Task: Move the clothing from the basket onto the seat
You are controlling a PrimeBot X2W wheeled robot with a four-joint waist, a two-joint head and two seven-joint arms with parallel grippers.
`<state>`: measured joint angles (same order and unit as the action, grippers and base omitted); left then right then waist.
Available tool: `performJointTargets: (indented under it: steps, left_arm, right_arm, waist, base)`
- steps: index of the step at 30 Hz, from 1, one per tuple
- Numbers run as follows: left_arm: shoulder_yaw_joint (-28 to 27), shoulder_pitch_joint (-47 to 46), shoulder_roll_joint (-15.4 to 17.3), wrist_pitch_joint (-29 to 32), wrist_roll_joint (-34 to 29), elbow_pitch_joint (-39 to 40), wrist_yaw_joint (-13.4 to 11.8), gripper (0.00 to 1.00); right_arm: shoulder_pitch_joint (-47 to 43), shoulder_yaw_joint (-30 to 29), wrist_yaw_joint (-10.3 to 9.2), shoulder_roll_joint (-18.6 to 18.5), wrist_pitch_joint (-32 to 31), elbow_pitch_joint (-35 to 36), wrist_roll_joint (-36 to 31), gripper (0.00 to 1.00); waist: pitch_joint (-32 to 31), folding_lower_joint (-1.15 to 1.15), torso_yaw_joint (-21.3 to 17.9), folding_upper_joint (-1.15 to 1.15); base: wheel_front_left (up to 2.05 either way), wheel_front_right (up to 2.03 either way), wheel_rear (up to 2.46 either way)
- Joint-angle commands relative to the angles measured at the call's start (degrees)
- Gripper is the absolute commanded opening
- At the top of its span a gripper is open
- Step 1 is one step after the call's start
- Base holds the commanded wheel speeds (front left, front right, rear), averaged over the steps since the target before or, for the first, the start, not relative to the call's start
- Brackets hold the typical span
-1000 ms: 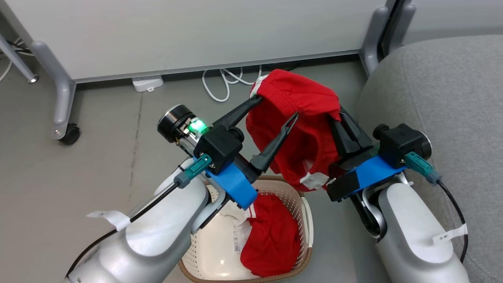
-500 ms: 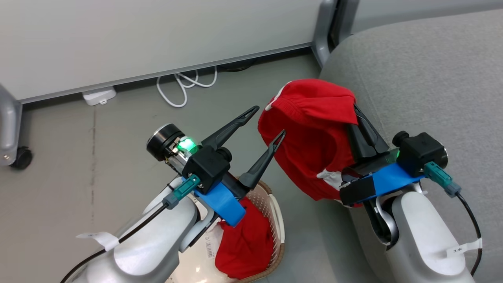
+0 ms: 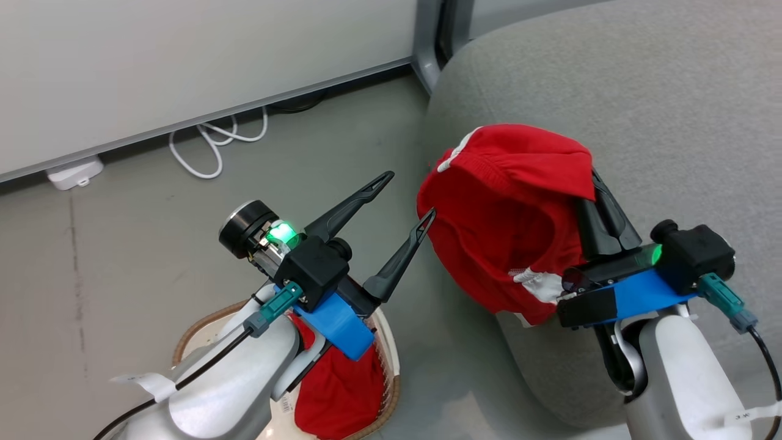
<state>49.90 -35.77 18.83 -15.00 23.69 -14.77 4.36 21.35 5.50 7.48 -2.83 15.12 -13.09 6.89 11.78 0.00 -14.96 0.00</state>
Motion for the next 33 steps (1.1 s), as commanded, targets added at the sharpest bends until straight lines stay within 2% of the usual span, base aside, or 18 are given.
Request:
performJointTargets:
  steps: [1,10,18,27,33]
  left_arm:
    - [-0.3,0.5,0.1,-0.3,-0.2,0.3,-0.1,1.0]
    - [-0.1,-0.1,-0.1,-0.3,-1.0,0.3,0.1,1.0]
    - [-0.4,-1.5,-0.1,-0.3,-1.4,0.5,0.6,1.0]
    - [-0.4,-3.5,0.6,-0.2,-2.4,1.1,0.8,1.0]
    - [-0.5,-6.5,1.6,0.3,-3.2,2.1,1.1,1.0]
  right_arm:
    - [-0.8,-0.4,0.03,-0.1,0.1,0.6,0.0,0.0]
    - [-3.6,-3.2,0.03,-0.1,0.1,3.0,0.6,0.0]
    - [-1.7,-5.3,0.03,-0.1,0.1,5.7,2.2,0.0]
    - [9.6,-8.5,0.03,-0.1,0.1,8.7,-0.2,0.0]
    - [21.0,-13.9,0.02,-1.4,0.1,10.5,-3.9,0.0]
  waist:
    - [0.3,0.0,-1.2,0.0]
    - [1.5,0.0,-4.4,0.0]
    - [3.2,0.0,-4.2,0.0]
    - [7.9,0.0,-2.2,0.0]
    - [14.4,0.0,-0.1,0.0]
  base:
    - [0.0,0.0,0.0]
    - [0.0,0.0,0.0]
    - [0.0,0.0,0.0]
    - [0.0,0.0,0.0]
    - [0.0,0.0,0.0]
